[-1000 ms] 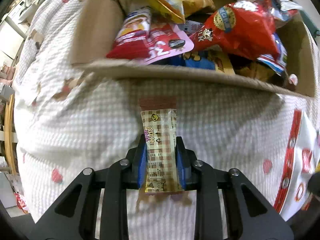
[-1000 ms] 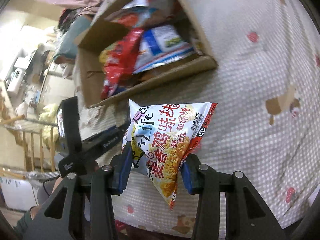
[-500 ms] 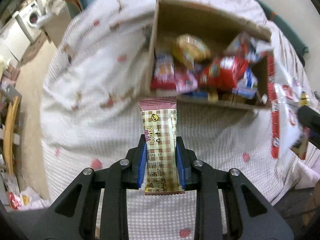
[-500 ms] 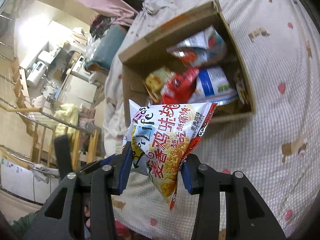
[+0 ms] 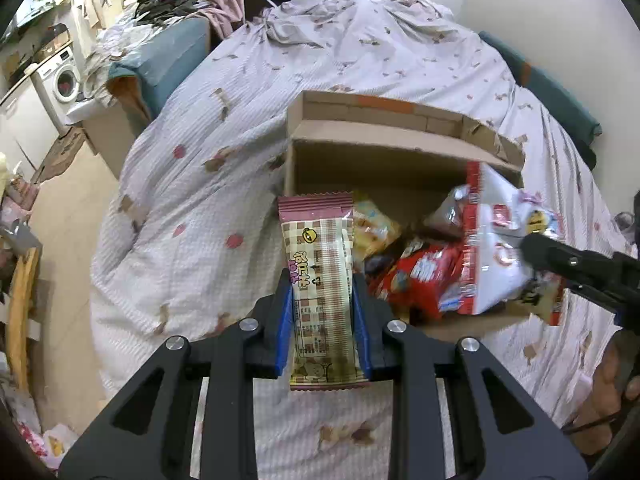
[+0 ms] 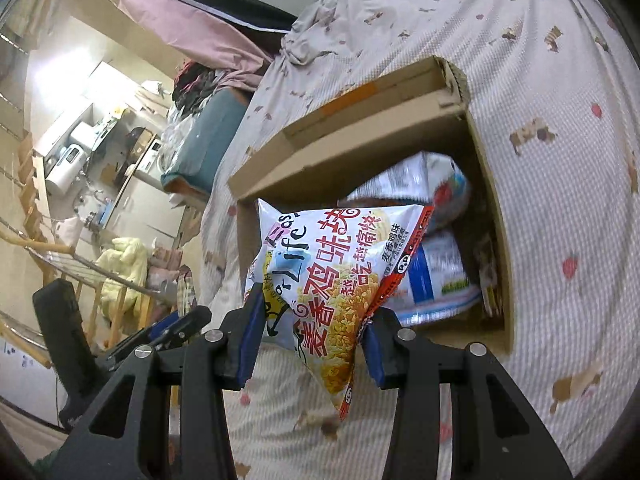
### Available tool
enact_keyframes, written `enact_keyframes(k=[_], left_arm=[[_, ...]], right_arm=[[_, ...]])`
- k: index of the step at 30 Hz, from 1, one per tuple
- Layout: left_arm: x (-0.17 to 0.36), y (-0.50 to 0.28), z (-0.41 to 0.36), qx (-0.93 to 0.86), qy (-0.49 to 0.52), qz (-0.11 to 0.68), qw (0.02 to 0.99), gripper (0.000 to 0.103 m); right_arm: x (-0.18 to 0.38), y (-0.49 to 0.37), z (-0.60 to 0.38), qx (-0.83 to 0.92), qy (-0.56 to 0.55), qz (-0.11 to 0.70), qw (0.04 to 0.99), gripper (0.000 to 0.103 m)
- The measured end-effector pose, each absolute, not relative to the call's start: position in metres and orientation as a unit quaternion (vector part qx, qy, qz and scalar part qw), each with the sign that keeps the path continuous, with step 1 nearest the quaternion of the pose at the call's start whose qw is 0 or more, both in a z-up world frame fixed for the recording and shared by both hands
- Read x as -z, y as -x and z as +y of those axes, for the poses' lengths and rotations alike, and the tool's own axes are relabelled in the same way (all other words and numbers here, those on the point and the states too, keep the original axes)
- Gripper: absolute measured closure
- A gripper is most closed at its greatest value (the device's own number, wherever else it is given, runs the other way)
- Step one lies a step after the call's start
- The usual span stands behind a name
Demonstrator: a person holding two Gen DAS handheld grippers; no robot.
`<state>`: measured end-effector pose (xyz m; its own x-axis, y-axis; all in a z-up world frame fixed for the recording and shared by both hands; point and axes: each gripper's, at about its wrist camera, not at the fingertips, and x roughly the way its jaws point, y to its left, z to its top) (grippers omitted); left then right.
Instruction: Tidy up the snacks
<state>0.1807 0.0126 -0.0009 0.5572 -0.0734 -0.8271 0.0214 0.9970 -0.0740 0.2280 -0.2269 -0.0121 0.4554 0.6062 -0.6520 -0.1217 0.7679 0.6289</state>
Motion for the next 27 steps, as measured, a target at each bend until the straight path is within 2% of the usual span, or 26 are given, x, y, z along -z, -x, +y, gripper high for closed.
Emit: enact_keyframes(k=[3, 11, 13, 15, 17, 18, 19, 21, 24, 27], left_arm=[[0.013, -0.191, 0.005, 0.019, 0.004, 0.458, 0.889, 0.080], [0.033, -0.207, 0.006, 0.031, 0.016, 0.475, 0.879, 0.079], [0.036, -0.208, 0.007, 0.030, 0.024, 0.478, 0.877, 0.079], [0.040, -0.209, 0.009, 0.038, 0.034, 0.486, 0.872, 0.078], [0.043, -0.210, 0.011, 0.049, 0.053, 0.498, 0.864, 0.067], [0.043, -0.210, 0.012, 0.051, 0.060, 0.500, 0.863, 0.055], [0.042, -0.208, 0.013, 0.051, 0.067, 0.499, 0.862, 0.046], [0.037, -0.203, 0.014, 0.048, 0.071, 0.491, 0.867, 0.039], [0.029, -0.194, 0.013, 0.051, 0.061, 0.487, 0.870, 0.039], [0.012, -0.180, 0.014, 0.038, 0.048, 0.466, 0.882, 0.039]], right_arm=[[0.016, -0.243, -0.219, -0.218, -0.242, 0.475, 0.817, 0.058], [0.034, -0.273, -0.206, -0.221, -0.269, 0.477, 0.807, 0.053], [0.035, -0.276, -0.204, -0.226, -0.275, 0.478, 0.803, 0.040], [0.033, -0.275, -0.203, -0.227, -0.273, 0.475, 0.805, 0.032], [0.029, -0.274, -0.201, -0.233, -0.262, 0.473, 0.808, 0.019], [0.025, -0.272, -0.201, -0.234, -0.258, 0.467, 0.813, 0.011], [0.022, -0.270, -0.201, -0.233, -0.255, 0.463, 0.817, 0.009], [0.015, -0.264, -0.203, -0.231, -0.243, 0.456, 0.824, 0.007], [0.003, -0.253, -0.206, -0.220, -0.218, 0.446, 0.840, 0.001], [-0.012, -0.236, -0.207, -0.198, -0.178, 0.427, 0.864, 0.000]])
